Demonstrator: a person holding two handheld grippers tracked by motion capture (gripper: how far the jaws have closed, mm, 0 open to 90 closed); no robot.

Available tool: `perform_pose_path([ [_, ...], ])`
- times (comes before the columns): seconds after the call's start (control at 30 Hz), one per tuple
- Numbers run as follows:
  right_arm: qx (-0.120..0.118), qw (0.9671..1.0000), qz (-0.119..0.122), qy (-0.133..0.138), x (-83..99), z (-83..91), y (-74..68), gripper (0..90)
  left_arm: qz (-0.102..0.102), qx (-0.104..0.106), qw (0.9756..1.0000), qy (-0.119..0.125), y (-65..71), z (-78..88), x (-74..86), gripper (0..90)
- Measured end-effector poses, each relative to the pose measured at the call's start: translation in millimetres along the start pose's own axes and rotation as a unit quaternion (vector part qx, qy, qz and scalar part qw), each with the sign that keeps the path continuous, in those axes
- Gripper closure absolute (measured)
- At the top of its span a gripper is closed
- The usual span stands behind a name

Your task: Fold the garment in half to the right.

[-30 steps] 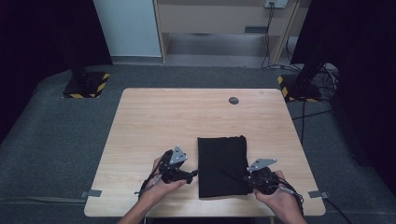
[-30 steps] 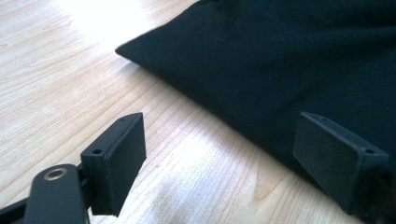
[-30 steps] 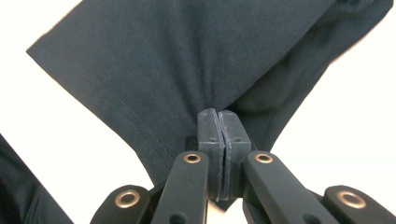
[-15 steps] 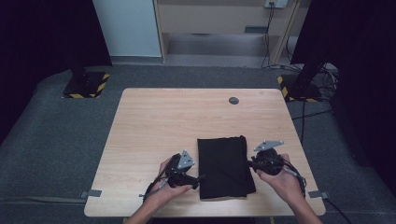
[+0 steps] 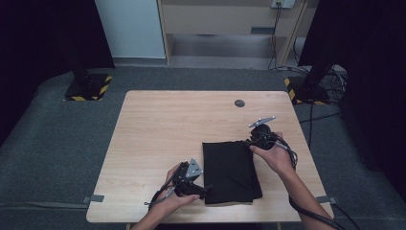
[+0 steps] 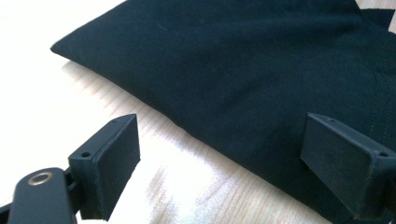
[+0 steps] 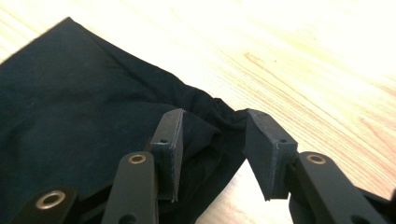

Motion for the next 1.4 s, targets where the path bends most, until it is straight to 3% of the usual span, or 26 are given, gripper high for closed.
perform_pose_path([
  [0.2,-0.019,0.9996,-0.019,-0.012,1.7,-12.7,1.9,55.4,0.002,0.0,1.0,-0.007,-0.9,-4.0,4.2,10.7],
  [0.4,-0.036,0.9988,-0.01,-0.032,8.5,-22.4,-3.0,53.9,0.001,0.0,0.9999,-0.013,-0.5,-7.0,6.6,10.6],
  [0.47,-0.04,0.9984,-0.005,-0.041,11.0,-25.3,-4.1,57.8,-0.001,0.0,0.9999,-0.014,-0.3,-7.5,7.0,10.6],
  [0.67,-0.046,0.9969,-0.011,-0.062,12.3,-21.9,-8.6,83.4,-0.008,-0.003,0.9998,-0.02,0.4,-10.2,9.0,10.6],
  [0.77,-0.038,0.9972,-0.001,-0.065,8.8,-18.2,-10.7,86.1,-0.013,-0.003,0.9995,-0.028,1.6,-11.7,10.9,10.6],
  [0.93,-0.026,0.9982,0.01,-0.053,-2.8,-10.6,-10.5,86.7,-0.018,-0.004,0.9993,-0.031,2.7,-12.4,11.4,10.6],
  [1.4,-0.005,0.9992,0.036,-0.018,-35.2,2.0,-11.1,86.9,-0.008,-0.001,0.9995,-0.029,3.0,-14.7,12.6,10.7],
])
Point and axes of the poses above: each handheld gripper's, and its own axes: z roughly backward along the jaws, x roughly out of its underside, y roughly to its right, the point moved 8 cm from there along -z, roughly forward along the jaws, and after that the axes turned 2 degrees about x, right-handed, at the moved point
